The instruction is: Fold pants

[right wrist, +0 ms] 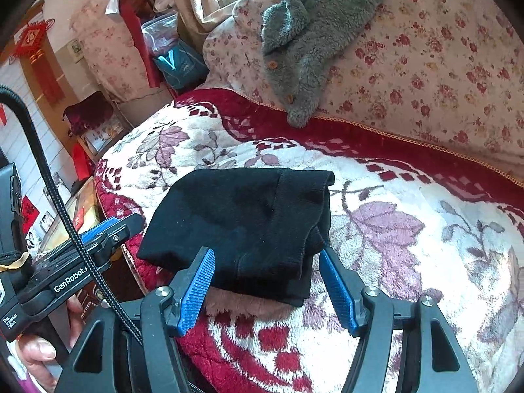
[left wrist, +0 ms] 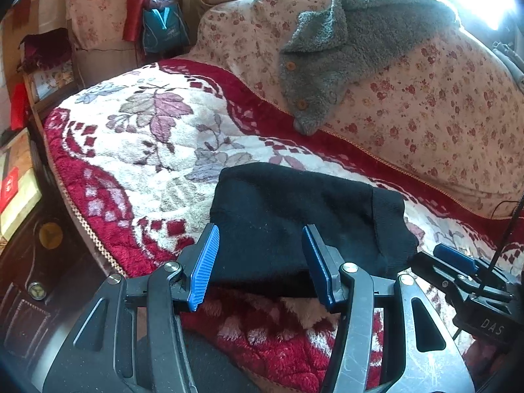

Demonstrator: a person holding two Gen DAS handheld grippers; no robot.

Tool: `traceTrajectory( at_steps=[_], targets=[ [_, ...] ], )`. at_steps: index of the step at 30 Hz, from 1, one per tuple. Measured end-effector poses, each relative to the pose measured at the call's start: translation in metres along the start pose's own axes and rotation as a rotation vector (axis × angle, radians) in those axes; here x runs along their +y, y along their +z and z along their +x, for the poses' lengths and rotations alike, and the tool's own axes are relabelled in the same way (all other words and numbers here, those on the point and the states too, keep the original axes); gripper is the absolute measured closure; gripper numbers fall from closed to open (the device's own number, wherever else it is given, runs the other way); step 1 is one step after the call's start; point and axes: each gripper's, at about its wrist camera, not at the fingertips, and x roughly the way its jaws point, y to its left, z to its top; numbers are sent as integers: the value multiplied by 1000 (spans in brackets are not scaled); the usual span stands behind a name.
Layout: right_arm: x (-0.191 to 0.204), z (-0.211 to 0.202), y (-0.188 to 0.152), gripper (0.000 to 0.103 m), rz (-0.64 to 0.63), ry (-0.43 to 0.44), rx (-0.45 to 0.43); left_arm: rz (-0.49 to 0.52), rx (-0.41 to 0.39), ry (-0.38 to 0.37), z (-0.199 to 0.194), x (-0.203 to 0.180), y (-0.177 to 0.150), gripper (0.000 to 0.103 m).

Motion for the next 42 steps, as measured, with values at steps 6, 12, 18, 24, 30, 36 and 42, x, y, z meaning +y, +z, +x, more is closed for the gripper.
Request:
traceTrajectory(
  at_steps=[6,12,18,24,30,36,42],
  targets=[
    [0,-9,-4,39,-7,-8,-23,-6,-6,38,-6,-4,-7,50],
    [-2,-16,-8,39,-6,-10,-46,1,-18,62,-12,-7,-10,50],
    [0,-21,-12,39,-7,-4,-52,11,-25,74,-17,-10,-13,50],
    [3,-25,-12,39,-21,-11,-60,1,-36,70,-22,-8,-13,50],
    [6,-26,-12,39,-28,-11,-59,3,-37,69,-22,-8,-13,50],
    [12,-27,-12,39,-45,-9,-56,11,-44,76,-25,-8,-13,50],
    [14,-27,-11,39,-51,-9,-54,18,-48,72,-27,-10,-13,50]
  ],
)
